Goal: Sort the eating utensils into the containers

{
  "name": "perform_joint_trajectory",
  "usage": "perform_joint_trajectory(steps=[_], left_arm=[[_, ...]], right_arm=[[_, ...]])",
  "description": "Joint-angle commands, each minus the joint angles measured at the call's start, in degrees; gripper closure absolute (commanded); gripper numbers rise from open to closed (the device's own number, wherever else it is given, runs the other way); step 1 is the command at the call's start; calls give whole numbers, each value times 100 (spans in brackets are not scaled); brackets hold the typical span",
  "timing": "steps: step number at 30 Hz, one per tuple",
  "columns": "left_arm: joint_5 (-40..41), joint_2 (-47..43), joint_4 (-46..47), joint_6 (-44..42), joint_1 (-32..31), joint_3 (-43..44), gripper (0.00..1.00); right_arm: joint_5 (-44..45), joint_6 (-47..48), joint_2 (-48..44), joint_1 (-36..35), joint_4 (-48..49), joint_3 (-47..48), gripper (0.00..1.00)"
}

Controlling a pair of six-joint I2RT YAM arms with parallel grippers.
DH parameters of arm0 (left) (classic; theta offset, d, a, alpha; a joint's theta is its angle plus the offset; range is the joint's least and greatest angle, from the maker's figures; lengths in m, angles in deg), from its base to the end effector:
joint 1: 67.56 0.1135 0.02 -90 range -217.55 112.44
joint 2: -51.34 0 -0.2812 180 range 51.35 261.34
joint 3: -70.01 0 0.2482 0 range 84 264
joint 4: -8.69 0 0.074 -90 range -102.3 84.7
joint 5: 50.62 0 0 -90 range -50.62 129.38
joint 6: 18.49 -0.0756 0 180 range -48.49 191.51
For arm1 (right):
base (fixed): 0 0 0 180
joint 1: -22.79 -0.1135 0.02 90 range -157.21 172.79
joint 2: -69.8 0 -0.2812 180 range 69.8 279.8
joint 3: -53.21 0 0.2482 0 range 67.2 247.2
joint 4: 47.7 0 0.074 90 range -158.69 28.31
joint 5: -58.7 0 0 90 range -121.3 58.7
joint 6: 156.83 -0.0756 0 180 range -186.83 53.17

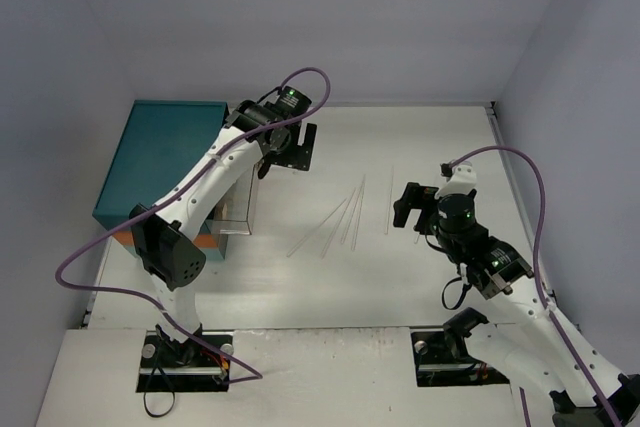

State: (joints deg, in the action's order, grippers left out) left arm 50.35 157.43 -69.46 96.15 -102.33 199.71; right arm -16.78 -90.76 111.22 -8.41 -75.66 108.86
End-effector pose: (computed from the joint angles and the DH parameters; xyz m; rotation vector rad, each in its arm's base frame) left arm 0.3461 -0.2228 0.3624 0.1446 2.5033 -0.1880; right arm 0.1746 0.0836 0.3256 0.0662 1.8249 0.4549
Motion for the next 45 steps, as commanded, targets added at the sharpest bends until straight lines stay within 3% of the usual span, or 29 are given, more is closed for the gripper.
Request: perform_joint_trajectory(steps=[1, 19, 29, 45], left_arm=[[492, -298, 174, 112, -20, 381, 15], [1300, -596, 149, 7, 50, 416, 15], [476, -342, 124, 327, 127, -86, 15], [-450, 42, 147, 591, -115, 809, 15]], right_arm=[[128, 73, 131, 0, 300, 80, 0], [138, 89, 297, 0, 326, 114, 0], [112, 32, 192, 0, 318, 80, 0], [456, -281, 77, 0, 301, -18, 1]])
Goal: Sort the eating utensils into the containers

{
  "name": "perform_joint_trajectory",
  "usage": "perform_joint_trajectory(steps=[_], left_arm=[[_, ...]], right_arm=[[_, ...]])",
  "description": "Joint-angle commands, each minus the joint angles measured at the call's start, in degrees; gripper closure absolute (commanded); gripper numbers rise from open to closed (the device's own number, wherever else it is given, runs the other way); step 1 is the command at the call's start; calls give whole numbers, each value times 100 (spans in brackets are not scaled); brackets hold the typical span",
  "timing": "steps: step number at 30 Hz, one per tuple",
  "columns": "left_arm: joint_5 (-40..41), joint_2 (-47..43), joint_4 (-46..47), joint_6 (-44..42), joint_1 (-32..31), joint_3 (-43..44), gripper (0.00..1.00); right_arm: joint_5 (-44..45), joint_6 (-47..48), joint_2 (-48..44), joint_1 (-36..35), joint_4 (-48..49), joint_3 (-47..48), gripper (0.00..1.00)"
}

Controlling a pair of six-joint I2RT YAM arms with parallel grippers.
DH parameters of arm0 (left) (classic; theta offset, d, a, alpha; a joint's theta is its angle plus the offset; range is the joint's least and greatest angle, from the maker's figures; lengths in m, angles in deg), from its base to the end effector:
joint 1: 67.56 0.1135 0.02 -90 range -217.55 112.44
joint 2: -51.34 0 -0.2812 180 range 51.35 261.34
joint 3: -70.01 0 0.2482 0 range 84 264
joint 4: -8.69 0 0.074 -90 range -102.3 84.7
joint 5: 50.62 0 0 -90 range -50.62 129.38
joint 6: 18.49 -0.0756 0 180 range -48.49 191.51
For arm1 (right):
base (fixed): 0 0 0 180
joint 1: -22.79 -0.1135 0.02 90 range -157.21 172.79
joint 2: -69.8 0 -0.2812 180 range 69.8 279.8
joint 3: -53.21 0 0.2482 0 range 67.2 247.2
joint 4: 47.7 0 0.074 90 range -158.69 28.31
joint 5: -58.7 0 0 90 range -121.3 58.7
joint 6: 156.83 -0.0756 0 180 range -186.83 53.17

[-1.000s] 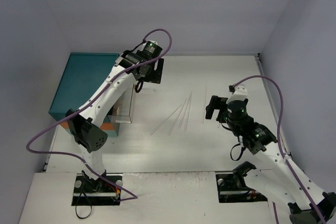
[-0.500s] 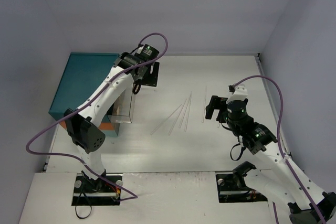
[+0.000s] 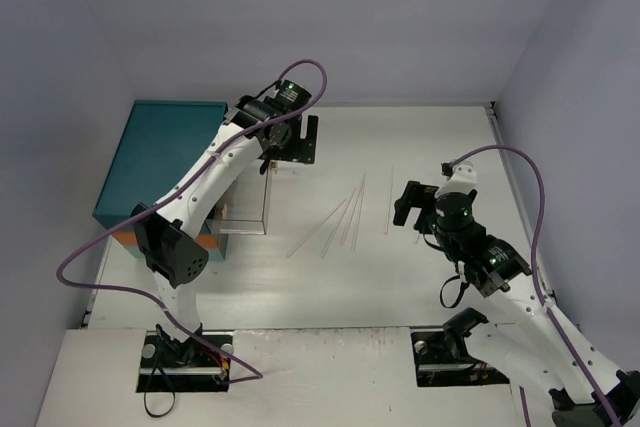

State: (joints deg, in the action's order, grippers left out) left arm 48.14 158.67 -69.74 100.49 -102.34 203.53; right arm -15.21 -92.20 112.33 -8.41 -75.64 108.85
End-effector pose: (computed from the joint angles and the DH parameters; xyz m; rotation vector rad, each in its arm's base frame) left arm 0.3495 -0.2287 0.3739 0.0608 2.4894 -0.2877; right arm 0.1787 0.0837 0.3223 0.1058 1.8385 0.4399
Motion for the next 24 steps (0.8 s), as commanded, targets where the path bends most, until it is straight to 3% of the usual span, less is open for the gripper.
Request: perform_joint_trajectory(steps=[1, 8, 14, 24], left_arm=[[-230, -80, 173, 165, -120, 479, 15], [-80, -233, 156, 42, -97, 605, 15], [116, -548, 150, -253, 71, 557, 15], [606, -1848, 168, -708, 375, -86, 15]], right_arm=[[338, -162, -34, 0, 293, -24, 1], [1004, -572, 233, 9, 99, 3, 6], [1281, -782, 1293, 286, -243, 443, 8], [-316, -598, 3205, 1839, -274, 809, 24]])
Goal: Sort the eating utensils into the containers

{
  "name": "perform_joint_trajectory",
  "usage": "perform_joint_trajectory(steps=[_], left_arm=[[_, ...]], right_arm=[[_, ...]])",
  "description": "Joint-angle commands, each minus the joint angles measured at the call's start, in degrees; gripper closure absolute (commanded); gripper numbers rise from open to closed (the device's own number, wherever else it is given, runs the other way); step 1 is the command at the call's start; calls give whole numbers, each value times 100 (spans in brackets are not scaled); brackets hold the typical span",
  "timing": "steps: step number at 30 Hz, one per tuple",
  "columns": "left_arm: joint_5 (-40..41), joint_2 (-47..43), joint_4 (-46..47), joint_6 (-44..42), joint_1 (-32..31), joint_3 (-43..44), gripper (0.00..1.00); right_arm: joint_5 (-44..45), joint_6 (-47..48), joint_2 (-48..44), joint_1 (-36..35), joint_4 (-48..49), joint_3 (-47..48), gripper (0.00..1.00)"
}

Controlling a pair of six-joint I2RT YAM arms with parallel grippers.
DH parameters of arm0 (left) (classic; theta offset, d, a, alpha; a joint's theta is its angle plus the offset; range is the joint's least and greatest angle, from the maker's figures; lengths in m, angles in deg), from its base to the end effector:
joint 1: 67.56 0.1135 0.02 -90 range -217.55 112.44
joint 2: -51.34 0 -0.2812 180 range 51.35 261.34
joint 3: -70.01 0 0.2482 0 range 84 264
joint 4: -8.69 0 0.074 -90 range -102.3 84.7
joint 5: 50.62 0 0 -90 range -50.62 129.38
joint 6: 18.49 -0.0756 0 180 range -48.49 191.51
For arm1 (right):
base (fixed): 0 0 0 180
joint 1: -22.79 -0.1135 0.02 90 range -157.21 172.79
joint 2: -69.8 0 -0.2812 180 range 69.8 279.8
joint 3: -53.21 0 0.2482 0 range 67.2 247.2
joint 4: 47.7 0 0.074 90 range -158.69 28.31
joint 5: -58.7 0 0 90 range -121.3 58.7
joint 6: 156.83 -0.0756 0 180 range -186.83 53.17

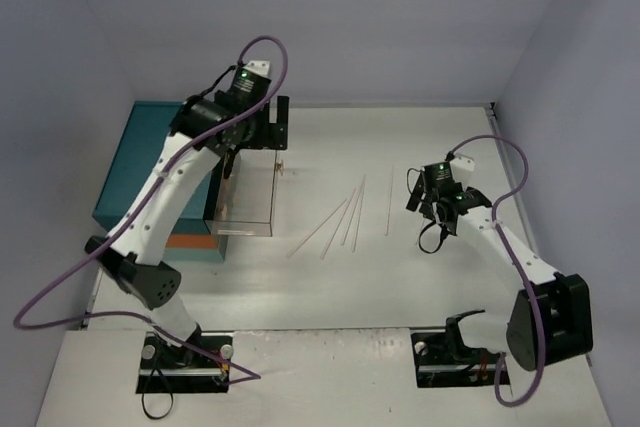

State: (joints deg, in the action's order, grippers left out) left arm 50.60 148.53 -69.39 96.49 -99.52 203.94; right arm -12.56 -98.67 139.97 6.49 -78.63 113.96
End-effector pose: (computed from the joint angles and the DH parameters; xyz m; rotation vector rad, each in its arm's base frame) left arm 0.3177 -0.1809 0.4431 0.0379 2.2929 -0.2960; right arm 0.2760 0.0554 0.2431 0.4692 2.1823 0.0846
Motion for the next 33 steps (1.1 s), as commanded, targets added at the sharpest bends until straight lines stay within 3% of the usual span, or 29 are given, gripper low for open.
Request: perform_joint_trajectory(steps=[1, 4, 6, 19, 23, 26, 33], left_arm=[[349, -1021, 133, -341, 143, -222, 15], [320, -1504, 142, -404, 280, -535, 15], [347, -1823, 150, -472, 342, -811, 15], [452, -2977, 142, -606, 517, -2054, 14], [449, -3050, 142, -559, 536, -2217, 14], [309, -3040, 134, -514, 550, -2238, 14], [322, -3004, 156, -468, 560, -2055, 14]], right_arm=[[-717, 116, 595, 440, 32, 338, 26], [-1175, 344, 1259, 711, 42, 462, 32], [-1396, 398, 1539, 888, 69, 520, 43], [-1482, 450, 2329, 1050, 655, 391, 71], [-1513, 503, 2452, 1050, 865, 217, 84], [-1596, 579, 2453, 1034, 877, 227, 100], [-1687, 856, 1427, 382, 847, 784, 100]])
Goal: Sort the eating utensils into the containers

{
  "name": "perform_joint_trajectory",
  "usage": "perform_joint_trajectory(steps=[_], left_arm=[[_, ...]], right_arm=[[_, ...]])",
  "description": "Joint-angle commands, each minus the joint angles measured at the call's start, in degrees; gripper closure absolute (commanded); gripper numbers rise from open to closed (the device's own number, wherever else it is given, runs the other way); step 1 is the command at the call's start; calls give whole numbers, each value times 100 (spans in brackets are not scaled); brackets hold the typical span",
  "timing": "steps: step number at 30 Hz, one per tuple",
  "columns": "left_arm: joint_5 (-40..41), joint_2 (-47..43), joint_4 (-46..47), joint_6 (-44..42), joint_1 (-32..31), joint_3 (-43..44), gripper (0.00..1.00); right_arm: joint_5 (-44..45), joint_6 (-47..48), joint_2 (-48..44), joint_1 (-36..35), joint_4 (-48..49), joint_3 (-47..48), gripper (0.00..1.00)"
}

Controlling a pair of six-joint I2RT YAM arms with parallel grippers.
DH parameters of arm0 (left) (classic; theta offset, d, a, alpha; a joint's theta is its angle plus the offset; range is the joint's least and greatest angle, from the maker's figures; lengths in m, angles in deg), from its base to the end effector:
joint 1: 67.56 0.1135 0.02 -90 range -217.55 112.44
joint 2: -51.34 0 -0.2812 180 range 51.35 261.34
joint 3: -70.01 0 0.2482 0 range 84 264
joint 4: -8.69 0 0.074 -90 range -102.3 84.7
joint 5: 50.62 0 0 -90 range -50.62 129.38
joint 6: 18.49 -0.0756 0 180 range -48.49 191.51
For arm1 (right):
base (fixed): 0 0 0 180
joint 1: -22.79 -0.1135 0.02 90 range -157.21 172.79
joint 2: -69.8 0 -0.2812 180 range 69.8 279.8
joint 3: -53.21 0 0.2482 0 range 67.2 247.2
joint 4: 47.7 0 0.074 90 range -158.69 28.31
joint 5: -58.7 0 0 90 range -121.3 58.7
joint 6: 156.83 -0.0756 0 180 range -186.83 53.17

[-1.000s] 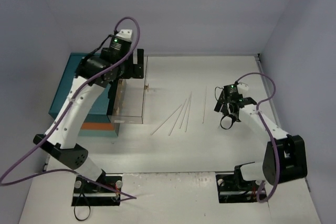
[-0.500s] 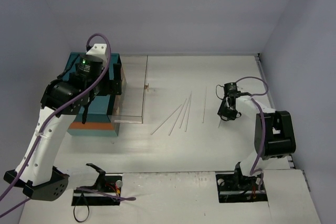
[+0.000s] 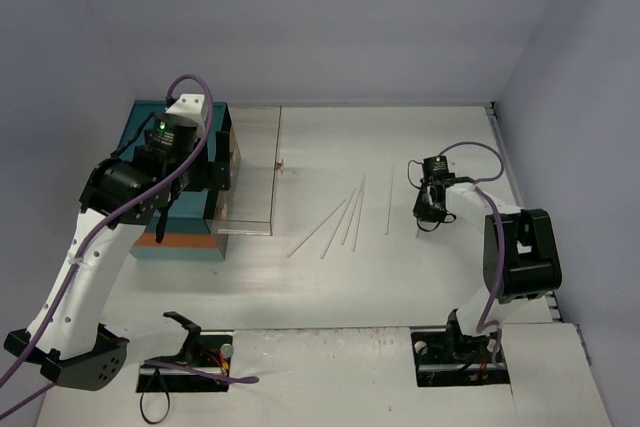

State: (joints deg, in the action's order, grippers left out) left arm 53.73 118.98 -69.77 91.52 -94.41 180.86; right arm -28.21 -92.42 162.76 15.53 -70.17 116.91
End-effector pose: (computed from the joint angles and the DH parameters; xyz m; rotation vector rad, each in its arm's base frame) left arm 0.1995 -0.0800 0.4585 -0.0117 2.1707 -0.1958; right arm 0.3414 0.0394 0.1556 0.4180 2.4450 0.1792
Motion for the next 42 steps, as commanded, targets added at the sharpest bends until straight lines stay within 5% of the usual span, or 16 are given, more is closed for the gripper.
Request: perform_joint_trajectory(steps=[1, 7, 18, 22, 29, 30, 34, 42], left_arm=[[56, -49, 189, 26, 51, 309, 14], [412, -30, 196, -28, 122, 486, 14], [480, -155, 173, -78, 187, 479, 14], [489, -281, 171, -52, 198, 415, 14], [507, -435, 163, 37, 207, 266, 14], [503, -431, 167, 43, 207, 249, 14], [466, -361, 180, 90, 207, 236, 14], [368, -148, 189, 137, 215, 330, 14]], right_arm=[[-159, 251, -1075, -672, -7, 632, 100], [-406, -316, -1250, -2083, 15, 2235, 100], [75, -1238, 290, -4286, 534, 4720, 100], [205, -1503, 790, -4529, 706, 4943, 98], [531, -1805, 1008, -4732, 700, 4841, 78], [544, -1743, 977, -4741, 699, 4838, 69], [752, -1287, 714, -4749, 682, 4781, 52], [1797, -633, -558, -4003, 35, 3547, 43]])
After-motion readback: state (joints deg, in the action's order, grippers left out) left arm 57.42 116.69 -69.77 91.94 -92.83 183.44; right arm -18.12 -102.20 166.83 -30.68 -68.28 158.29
